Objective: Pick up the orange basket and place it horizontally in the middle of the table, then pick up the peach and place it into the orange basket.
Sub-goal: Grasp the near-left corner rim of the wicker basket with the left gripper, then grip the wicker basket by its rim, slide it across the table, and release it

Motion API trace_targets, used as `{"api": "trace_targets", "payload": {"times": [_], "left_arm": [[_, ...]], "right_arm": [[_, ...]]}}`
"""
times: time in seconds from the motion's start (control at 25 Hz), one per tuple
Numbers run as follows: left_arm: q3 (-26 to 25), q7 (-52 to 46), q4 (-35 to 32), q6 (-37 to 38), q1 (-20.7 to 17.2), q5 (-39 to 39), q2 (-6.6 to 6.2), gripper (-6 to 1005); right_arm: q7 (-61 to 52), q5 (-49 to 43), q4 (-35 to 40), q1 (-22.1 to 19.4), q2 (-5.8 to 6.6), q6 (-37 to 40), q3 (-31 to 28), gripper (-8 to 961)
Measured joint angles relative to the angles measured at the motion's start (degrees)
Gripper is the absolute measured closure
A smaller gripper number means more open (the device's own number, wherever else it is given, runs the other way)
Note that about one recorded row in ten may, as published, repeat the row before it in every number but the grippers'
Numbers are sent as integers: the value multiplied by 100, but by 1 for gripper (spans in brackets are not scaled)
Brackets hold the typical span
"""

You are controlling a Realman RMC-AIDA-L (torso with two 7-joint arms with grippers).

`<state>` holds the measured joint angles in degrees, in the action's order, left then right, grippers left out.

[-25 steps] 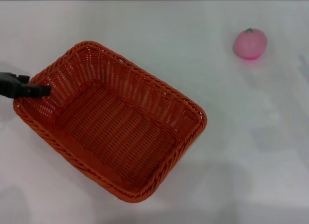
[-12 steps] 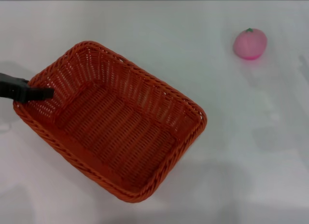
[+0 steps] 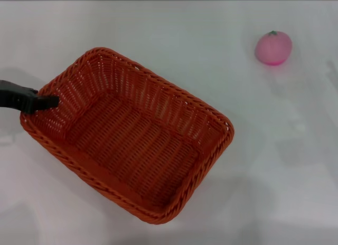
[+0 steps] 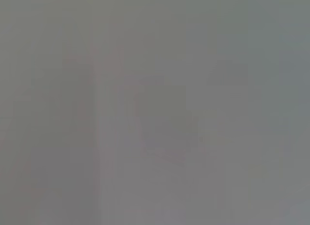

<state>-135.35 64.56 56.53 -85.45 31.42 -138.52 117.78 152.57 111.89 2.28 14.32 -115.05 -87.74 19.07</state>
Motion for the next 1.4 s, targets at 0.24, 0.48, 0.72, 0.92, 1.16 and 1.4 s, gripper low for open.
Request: {"api": "trace_targets", "payload": {"times": [0.24, 0.48, 0.72, 0.92, 1.16, 1.4], "left_arm": [[-20, -48, 2, -11, -4, 49, 1, 828], [-63, -407, 50, -28, -58, 407, 26, 827], [-70, -833, 231, -187, -144, 815, 39, 826], [-25, -1252, 331, -247, -158, 988, 62, 826], [-60, -1767, 338, -81, -156, 1222, 65, 827], [-41, -2559, 302, 197, -150, 1341, 76, 827]], "right_arm": [[0, 0, 0, 8, 0, -10, 0, 166], [0, 3, 0, 23, -4, -12, -22, 169], [0, 22, 0, 100, -7, -6, -35, 172], [0, 44, -4, 121, -8, -12, -60, 175], [0, 60, -13, 138, -9, -14, -296, 178], [0, 62, -18, 141, -8, -8, -668, 181]]}}
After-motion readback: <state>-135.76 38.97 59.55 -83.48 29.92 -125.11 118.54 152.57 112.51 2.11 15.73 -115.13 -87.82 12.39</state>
